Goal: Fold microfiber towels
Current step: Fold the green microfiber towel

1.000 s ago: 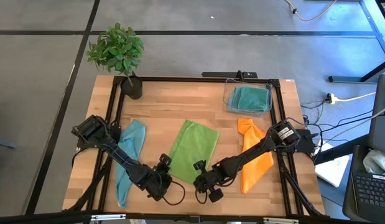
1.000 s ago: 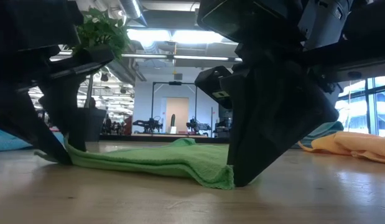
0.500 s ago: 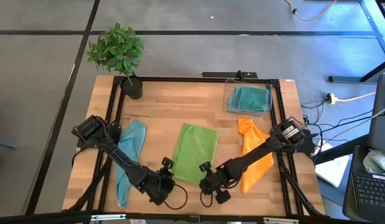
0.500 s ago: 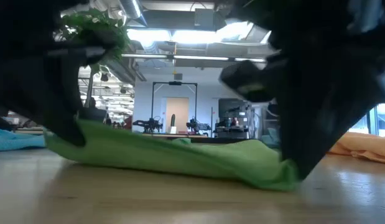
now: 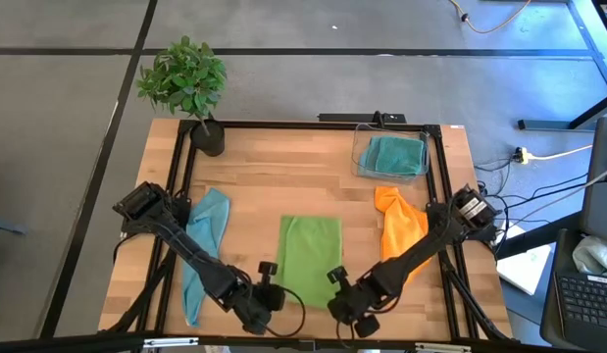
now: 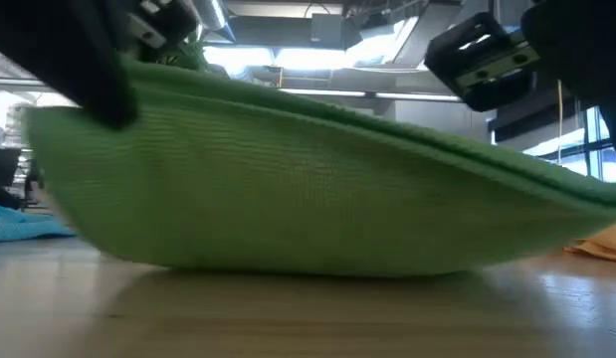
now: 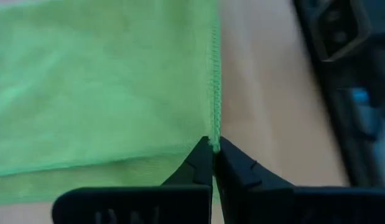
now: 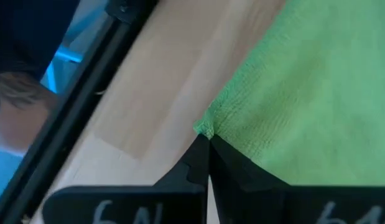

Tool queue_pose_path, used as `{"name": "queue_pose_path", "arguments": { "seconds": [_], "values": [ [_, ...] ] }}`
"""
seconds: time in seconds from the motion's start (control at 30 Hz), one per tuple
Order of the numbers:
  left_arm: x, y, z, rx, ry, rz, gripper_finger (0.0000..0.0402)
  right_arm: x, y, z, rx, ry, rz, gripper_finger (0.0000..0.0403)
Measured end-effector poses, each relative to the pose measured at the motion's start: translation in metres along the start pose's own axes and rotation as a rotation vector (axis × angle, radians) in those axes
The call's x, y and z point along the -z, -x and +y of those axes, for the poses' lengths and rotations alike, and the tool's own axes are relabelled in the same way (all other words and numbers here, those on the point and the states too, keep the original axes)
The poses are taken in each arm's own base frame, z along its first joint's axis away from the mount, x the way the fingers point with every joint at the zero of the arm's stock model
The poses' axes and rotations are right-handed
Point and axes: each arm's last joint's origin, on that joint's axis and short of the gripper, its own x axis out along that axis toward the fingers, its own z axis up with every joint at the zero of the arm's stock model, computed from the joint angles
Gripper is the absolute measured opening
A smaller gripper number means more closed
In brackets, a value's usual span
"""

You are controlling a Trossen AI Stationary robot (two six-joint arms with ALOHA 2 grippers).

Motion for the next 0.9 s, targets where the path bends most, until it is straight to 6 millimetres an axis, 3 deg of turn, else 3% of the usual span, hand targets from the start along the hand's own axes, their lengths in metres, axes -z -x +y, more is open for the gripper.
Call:
{"name": "queue_pose_path", "arguments": {
  "seconds": [0.17,0.37,0.53,0.9],
  "values": [
    [0.000,0.002,-0.004,0.037,0.012,0.003,0.0000,0.006,0.014,0.011,0.104,0.026,0.023,0.0010],
    [-0.014,0.004,0.010,-0.135,-0.222,-0.033,0.0000,0.010,0.035,0.006,0.299,0.105,0.042,0.0011],
    [-0.022,0.001,0.041,-0.297,-0.335,0.054,0.0000,0.019,0.041,-0.020,0.456,0.112,0.172,0.0011],
    [-0.026,-0.013,0.108,-0.427,-0.275,0.257,0.0000,0.044,0.030,-0.090,0.576,0.057,0.327,0.0011]
  ]
}}
